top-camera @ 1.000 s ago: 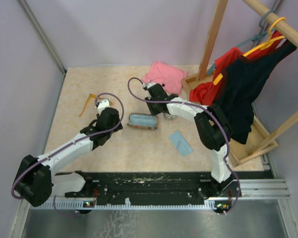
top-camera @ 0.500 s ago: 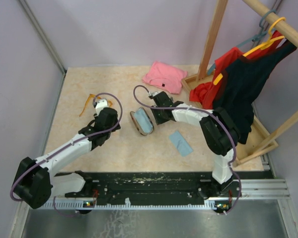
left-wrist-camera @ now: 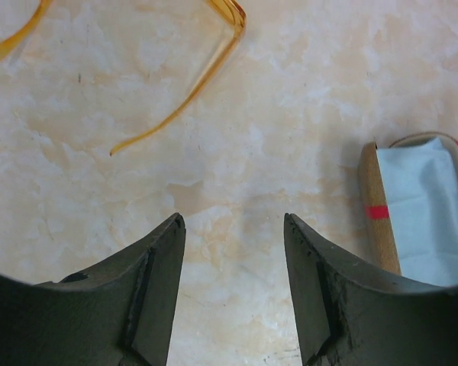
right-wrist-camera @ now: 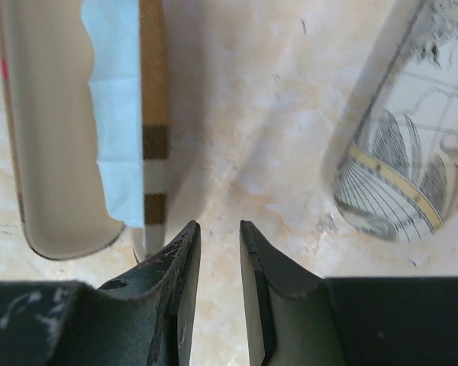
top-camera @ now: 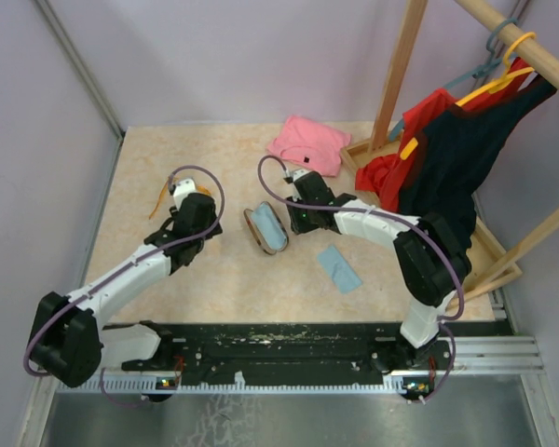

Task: Organize the sunglasses
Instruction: Adjust the sunglasses case at the center of the board, then pick up the sunglasses from the center of the board.

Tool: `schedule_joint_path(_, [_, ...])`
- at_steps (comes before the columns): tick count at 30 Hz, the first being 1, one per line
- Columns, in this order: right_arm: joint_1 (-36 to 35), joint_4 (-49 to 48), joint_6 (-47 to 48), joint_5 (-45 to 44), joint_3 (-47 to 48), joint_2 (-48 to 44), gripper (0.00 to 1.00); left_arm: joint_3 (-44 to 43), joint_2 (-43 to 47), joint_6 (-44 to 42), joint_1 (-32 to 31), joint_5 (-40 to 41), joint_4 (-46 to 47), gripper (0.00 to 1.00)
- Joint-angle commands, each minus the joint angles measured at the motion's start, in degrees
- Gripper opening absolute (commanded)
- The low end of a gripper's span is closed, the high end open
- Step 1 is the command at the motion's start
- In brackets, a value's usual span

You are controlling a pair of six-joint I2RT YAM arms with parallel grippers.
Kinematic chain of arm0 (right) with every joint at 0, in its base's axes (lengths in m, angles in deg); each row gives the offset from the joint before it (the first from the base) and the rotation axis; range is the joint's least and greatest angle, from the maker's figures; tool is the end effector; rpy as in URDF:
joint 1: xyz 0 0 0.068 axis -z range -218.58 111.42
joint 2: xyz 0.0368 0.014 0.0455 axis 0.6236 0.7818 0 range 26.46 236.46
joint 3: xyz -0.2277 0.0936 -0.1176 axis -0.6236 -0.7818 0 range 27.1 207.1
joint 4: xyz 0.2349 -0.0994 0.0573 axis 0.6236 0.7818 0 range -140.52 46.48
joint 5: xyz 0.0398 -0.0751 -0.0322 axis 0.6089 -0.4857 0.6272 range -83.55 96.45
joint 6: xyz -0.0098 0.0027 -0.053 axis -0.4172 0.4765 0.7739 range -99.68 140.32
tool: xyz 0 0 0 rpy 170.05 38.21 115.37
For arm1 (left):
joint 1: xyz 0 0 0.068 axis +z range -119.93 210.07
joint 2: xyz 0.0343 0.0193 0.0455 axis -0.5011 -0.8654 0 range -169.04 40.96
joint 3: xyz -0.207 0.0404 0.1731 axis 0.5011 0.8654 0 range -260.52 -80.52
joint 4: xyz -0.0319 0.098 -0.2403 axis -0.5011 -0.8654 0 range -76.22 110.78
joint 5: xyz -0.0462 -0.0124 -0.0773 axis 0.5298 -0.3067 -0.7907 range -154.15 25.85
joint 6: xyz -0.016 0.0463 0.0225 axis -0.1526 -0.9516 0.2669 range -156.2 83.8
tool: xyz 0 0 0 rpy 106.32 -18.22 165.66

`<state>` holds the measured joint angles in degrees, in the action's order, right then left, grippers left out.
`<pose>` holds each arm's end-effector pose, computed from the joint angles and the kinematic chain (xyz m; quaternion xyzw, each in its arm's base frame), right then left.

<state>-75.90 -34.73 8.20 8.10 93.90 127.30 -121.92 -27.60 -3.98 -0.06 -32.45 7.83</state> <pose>0.2992 0.2294 0.2017 -0.2097 0.9154 0.1559 0.3063 0.2245 -0.1086 0.2337 -0.1311 0.8700 0.0018 0.4754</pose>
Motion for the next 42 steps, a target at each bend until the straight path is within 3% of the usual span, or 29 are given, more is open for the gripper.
schedule_joint_path(1, [-0.03,-1.93,-1.46,-4.18,-2.45,-6.81,0.28,-3.96,-1.84,-1.7,3.87,-0.99,1.29,0.61])
schedule_joint_path(6, [-0.11,-3.5,-1.77,-3.92,-6.79,-13.91,0.31,-5.7,-6.81,-6.97,9.0,-5.06,7.48,0.66])
schedule_joint_path(14, [-0.04,-1.4,-1.33,-1.44,-12.0,-20.62,0.31,-7.88,-19.37,-19.7,13.43,-16.68,19.14,0.64])
schedule_joint_path(27, [-0.03,-0.51,-0.8,-1.55,-14.46,-24.37,0.32,-16.11,-32.71,-26.76,17.16,-16.11,17.54,0.61])
schedule_joint_path(31, [-0.03,-0.18,-0.72,-1.21,-14.2,-24.11,0.32,-17.78,-35.29,-27.02,18.69,-19.01,17.16,0.56])
schedule_joint_path(42, [-0.03,0.29,-1.06,-1.3,-13.81,-24.48,0.32,-20.97,-38.03,-26.68,20.29,-26.27,15.18,0.32])
